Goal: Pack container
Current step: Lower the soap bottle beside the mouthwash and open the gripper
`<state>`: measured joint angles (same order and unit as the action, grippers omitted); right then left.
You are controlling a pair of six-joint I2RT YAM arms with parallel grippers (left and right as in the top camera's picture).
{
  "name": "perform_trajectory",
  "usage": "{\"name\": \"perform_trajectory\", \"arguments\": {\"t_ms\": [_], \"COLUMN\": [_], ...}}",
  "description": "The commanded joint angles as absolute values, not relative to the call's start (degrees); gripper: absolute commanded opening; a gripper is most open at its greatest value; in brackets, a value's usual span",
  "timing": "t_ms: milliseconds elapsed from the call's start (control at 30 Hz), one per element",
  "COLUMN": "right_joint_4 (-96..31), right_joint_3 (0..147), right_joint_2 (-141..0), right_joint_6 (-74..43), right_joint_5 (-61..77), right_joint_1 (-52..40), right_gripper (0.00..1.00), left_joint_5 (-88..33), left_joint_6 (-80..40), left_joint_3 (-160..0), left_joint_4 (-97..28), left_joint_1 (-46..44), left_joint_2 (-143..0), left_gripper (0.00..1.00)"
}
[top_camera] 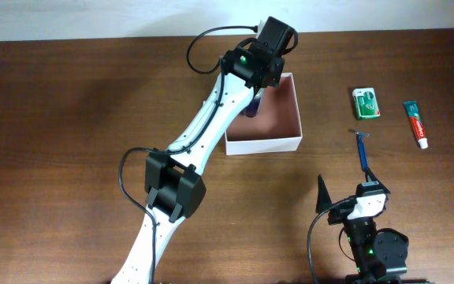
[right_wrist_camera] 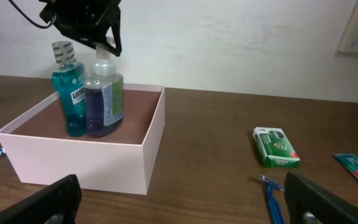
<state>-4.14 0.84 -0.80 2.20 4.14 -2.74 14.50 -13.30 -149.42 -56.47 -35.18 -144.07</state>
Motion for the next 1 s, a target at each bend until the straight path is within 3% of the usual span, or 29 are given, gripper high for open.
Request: {"name": "perform_trajectory", "arguments": {"t_ms": [0, 33, 100, 533, 833, 867, 933, 967], "right_joint_4": [-4.01, -4.01, -4.01, -4.01, -4.01, -4.01, -4.01, -4.01], "right_joint_3": [0.32, 0.32, 0.32, 0.32, 0.32, 0.32, 0.32, 0.32], "right_joint_2": [-0.25, -0.25, -0.25, -0.25, -0.25, -0.25, -0.25, -0.25], "right_joint_6": [2.57, 2.57, 2.57, 2.57, 2.57, 2.57, 2.57, 2.57], "right_joint_5": [4.64, 4.64, 4.64, 4.64, 4.64, 4.64, 4.64, 4.64], "right_joint_1": [-3.05, -3.05, -3.05, -3.05, -3.03, -3.05, -3.05, -3.05], "right_gripper": [0.99, 0.99, 0.99, 0.99, 0.99, 0.99, 0.99, 0.99], "left_joint_5": [16.93, 16.91, 16.93, 16.80, 16.99, 16.97, 16.97, 17.23], "left_joint_6": [-13.26, -13.26, -13.26, -13.23, -13.17, -12.69, -10.52, -9.63], "left_joint_3": [-150.76, -150.76, -150.76, -150.76, -156.88, -158.58, -162.63, -164.97], "left_joint_4": [-56.47, -56.49, -56.62, -56.47, -54.94, -55.05, -55.61, -56.31], "left_joint_1": [-34.09, -33.93, -33.67, -33.47, -33.47, -33.43, -33.43, -33.43], "left_joint_2": [-143.46, -143.46, -143.46, -143.44, -143.24, -143.11, -142.74, -142.61], "left_gripper": [0.30, 0.31, 0.44, 0.45, 0.58, 0.61, 0.79, 0.80]}}
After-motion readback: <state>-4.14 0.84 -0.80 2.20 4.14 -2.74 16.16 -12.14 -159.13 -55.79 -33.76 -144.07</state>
